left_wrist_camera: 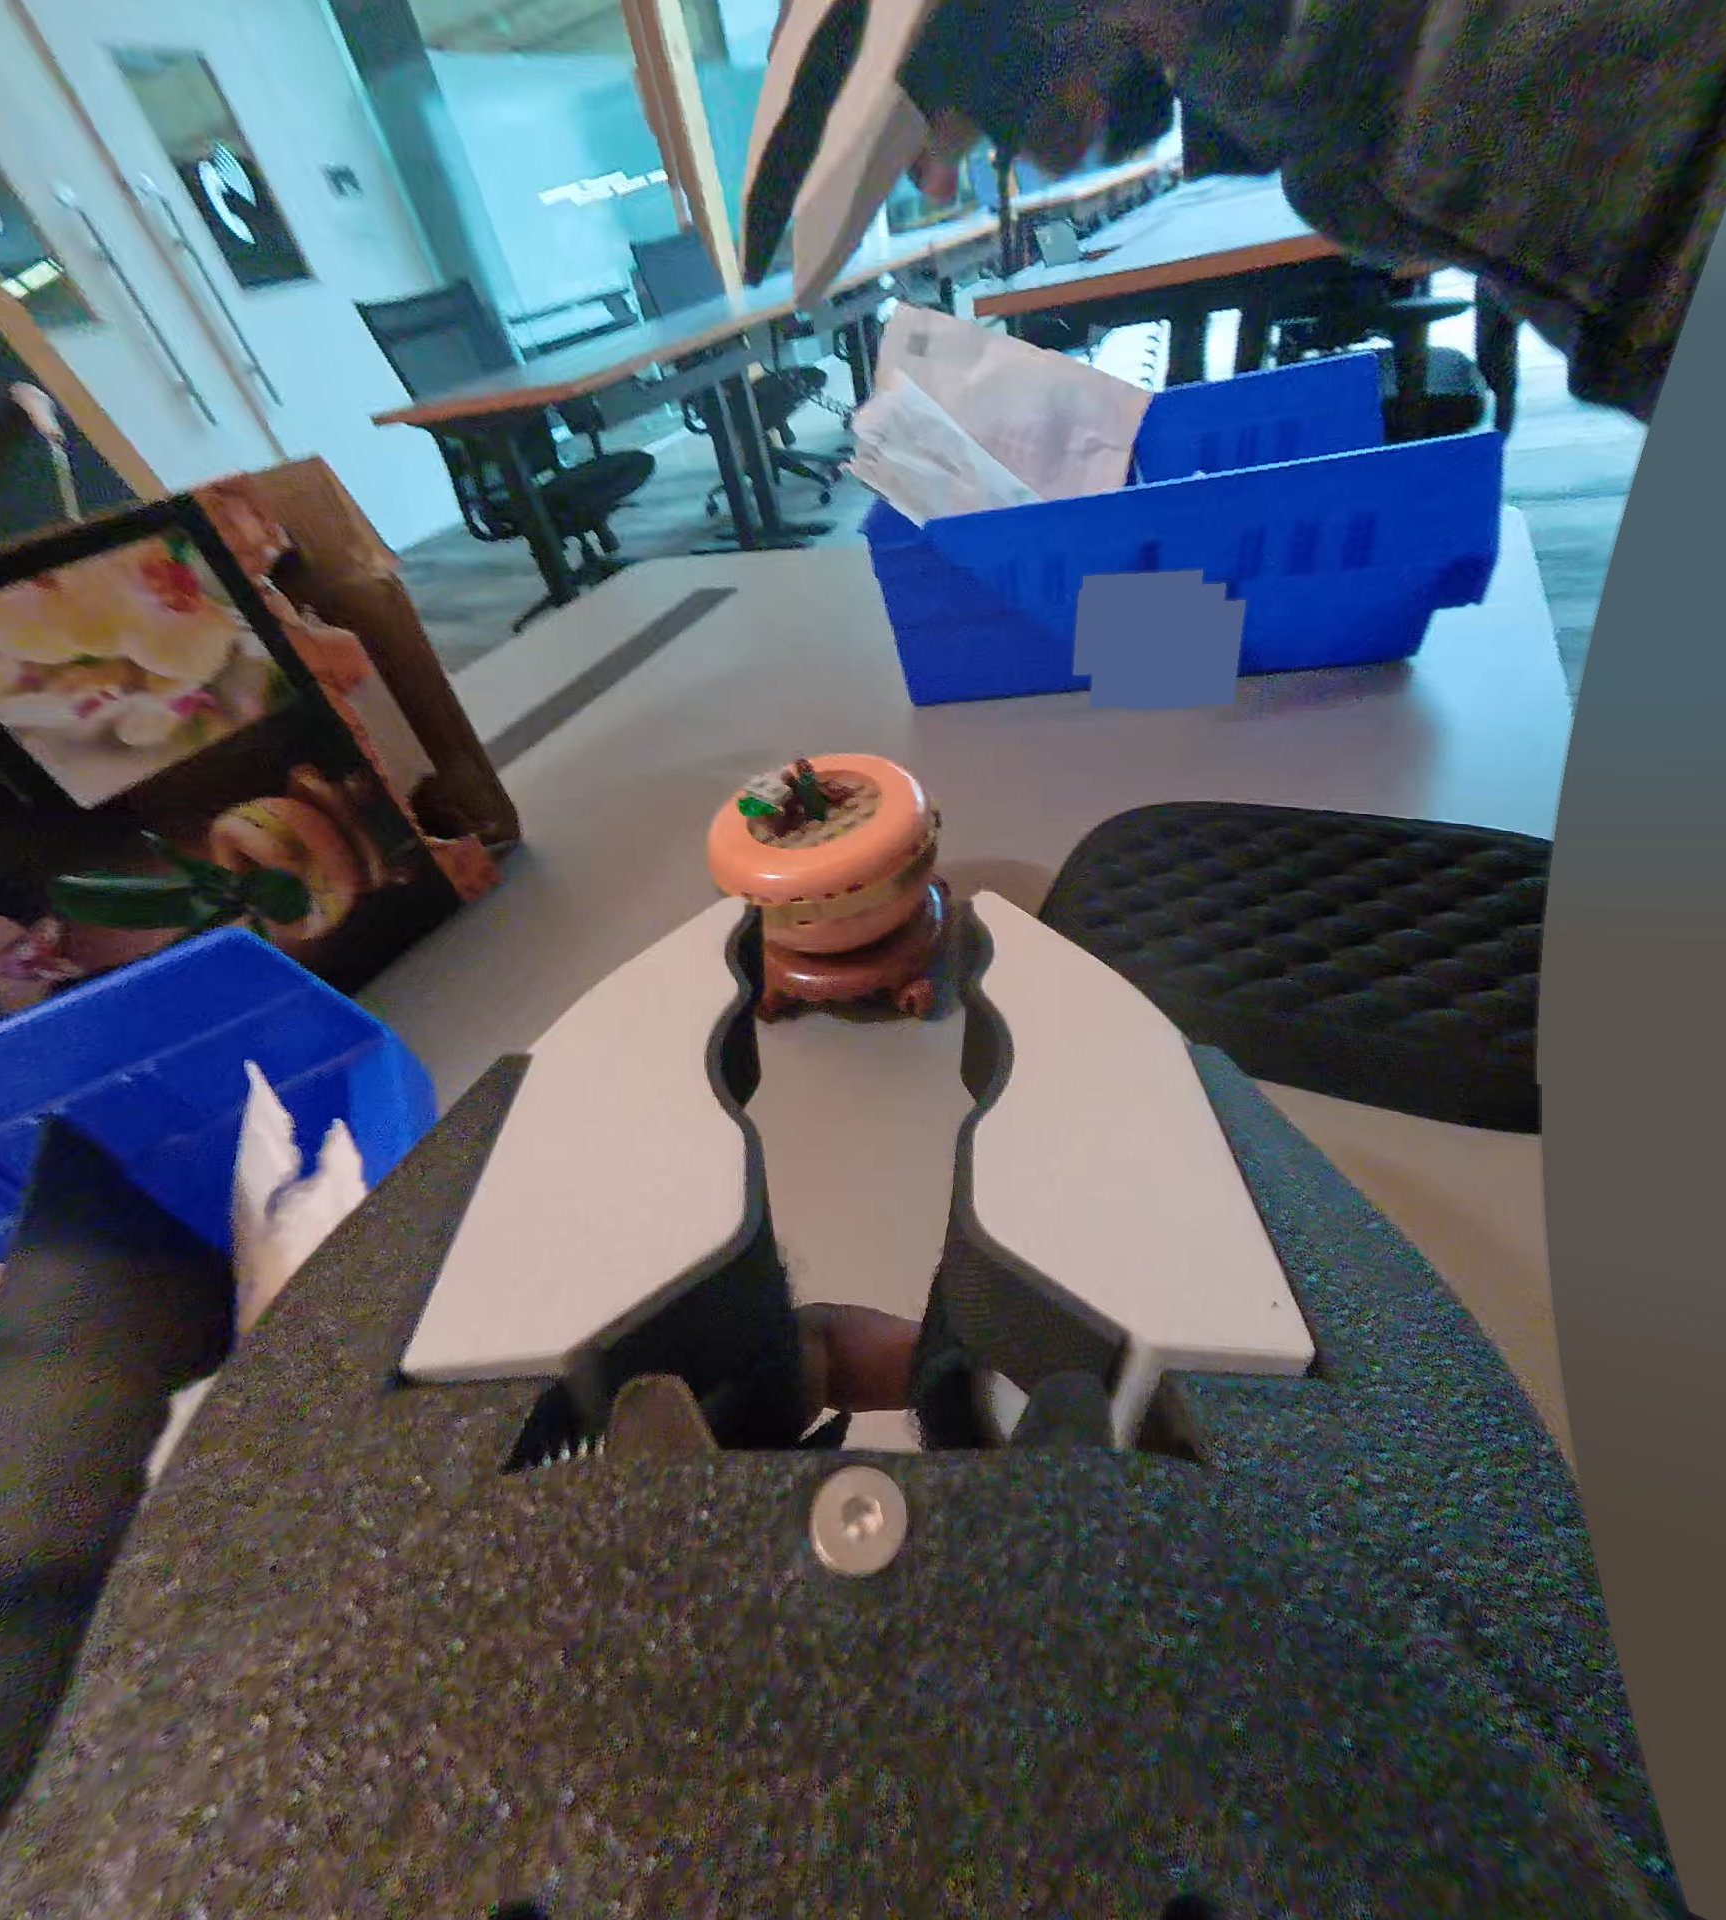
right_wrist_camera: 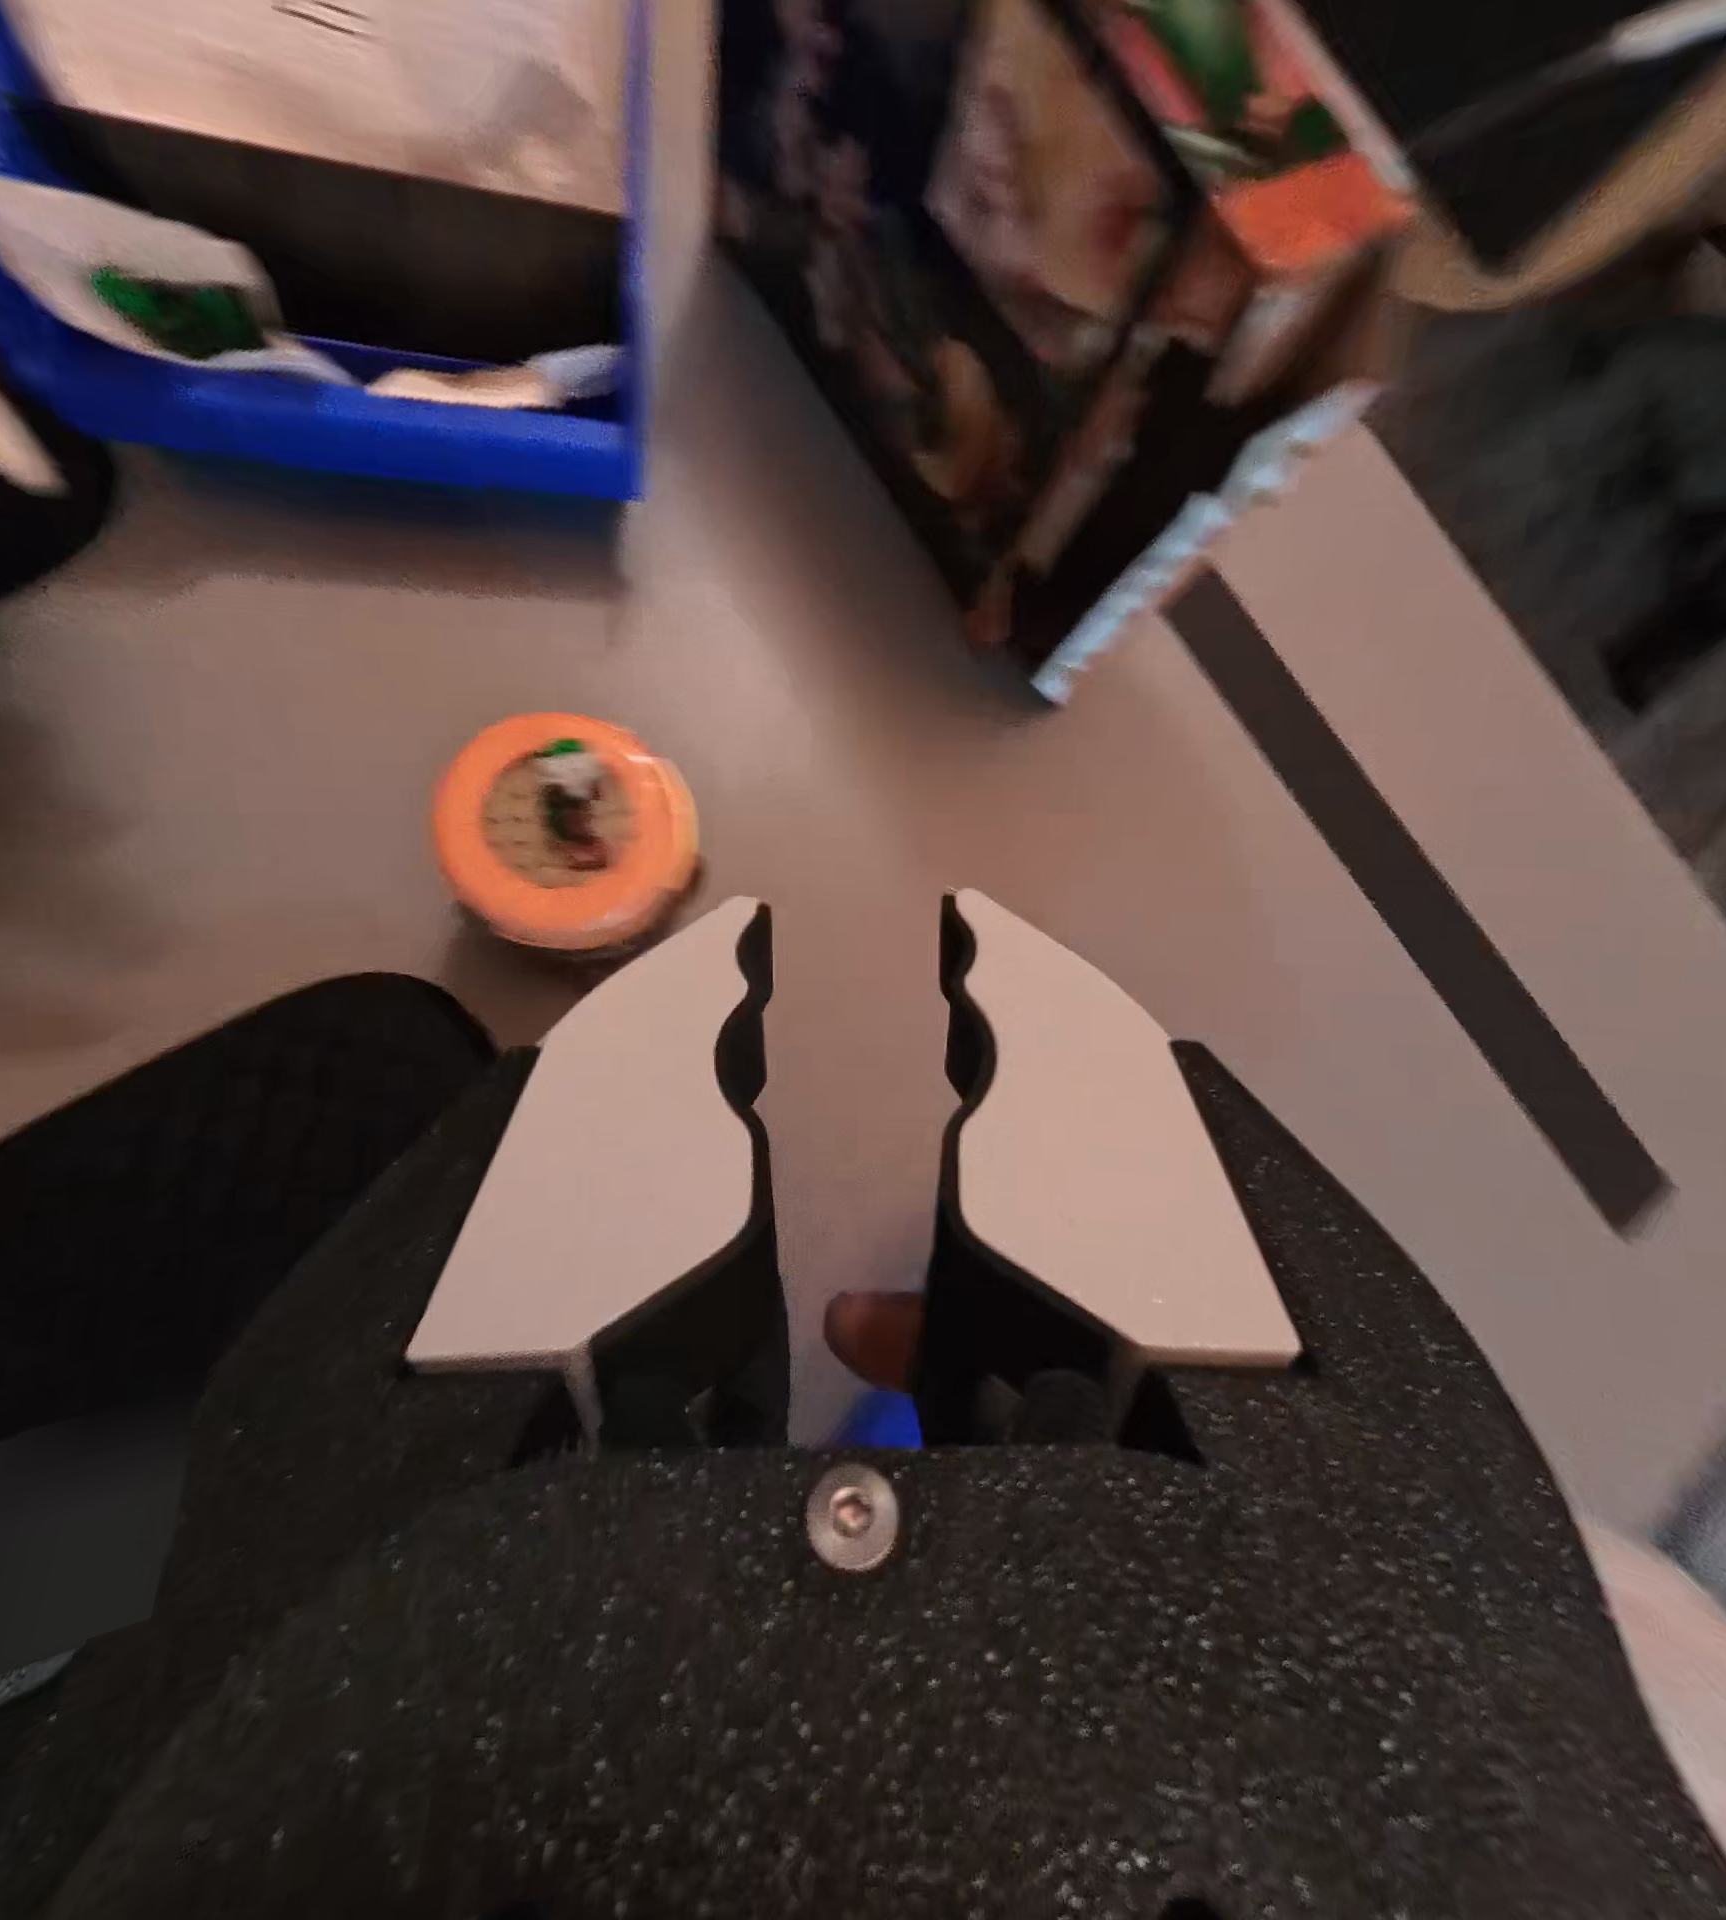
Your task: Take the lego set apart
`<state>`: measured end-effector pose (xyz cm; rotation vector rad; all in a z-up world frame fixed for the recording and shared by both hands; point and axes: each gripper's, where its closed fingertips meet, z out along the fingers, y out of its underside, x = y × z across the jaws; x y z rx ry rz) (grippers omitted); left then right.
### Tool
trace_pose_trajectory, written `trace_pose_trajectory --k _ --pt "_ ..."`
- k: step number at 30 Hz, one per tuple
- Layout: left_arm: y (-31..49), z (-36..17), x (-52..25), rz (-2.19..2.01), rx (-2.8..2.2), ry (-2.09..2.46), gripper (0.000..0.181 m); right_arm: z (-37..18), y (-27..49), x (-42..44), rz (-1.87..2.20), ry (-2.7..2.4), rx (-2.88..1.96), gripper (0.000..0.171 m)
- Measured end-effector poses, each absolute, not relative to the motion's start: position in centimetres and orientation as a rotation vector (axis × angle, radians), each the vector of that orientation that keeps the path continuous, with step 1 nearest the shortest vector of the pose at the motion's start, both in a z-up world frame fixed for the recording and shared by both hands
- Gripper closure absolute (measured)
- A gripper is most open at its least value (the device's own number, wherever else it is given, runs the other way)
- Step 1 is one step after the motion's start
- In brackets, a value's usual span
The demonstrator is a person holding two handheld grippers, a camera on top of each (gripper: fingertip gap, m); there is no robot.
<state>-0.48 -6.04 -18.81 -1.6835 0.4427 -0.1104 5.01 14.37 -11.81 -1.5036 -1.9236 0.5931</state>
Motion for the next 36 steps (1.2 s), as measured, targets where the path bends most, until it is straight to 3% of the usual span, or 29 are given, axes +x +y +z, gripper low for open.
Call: trace_pose_trajectory --k 3,8,11,15,23,29,36 --pt "-5.9 -19.2 0.1 -0.161 -1.728 0.474 0.146 -15.6 8.7 4.0 0.823 -1.981 -1.428 0.136" --pt "-5.3 -18.8 0.3 -0.198 -1.758 0.518 0.143 -22.6 5.7 2.0 0.97 -2.07 -1.428 0.091" --pt "-4.8 -18.2 0.1 -0.23 -1.742 0.517 0.131 -25.1 6.2 1.1 0.953 -2.085 -1.456 0.068" --pt "-4.2 -18.6 -0.1 -0.286 -1.777 0.51 0.111 -25.8 5.1 0.2 1.011 -2.102 -1.336 0.084" --pt "-3.1 -23.0 -0.4 -0.163 -1.88 0.564 0.098 -25.5 -2.3 -0.8 1.241 -2.227 -1.036 0.084" --pt "-4.0 -24.2 0.5 -0.228 -1.871 0.595 0.114 -25.5 -4.1 -0.5 1.29 -2.311 -0.92 0.085" --pt "-4.3 -24.3 1.0 -0.275 -1.839 0.616 0.11 -22.2 -4.4 0.9 1.622 -2.26 -0.866 0.082"
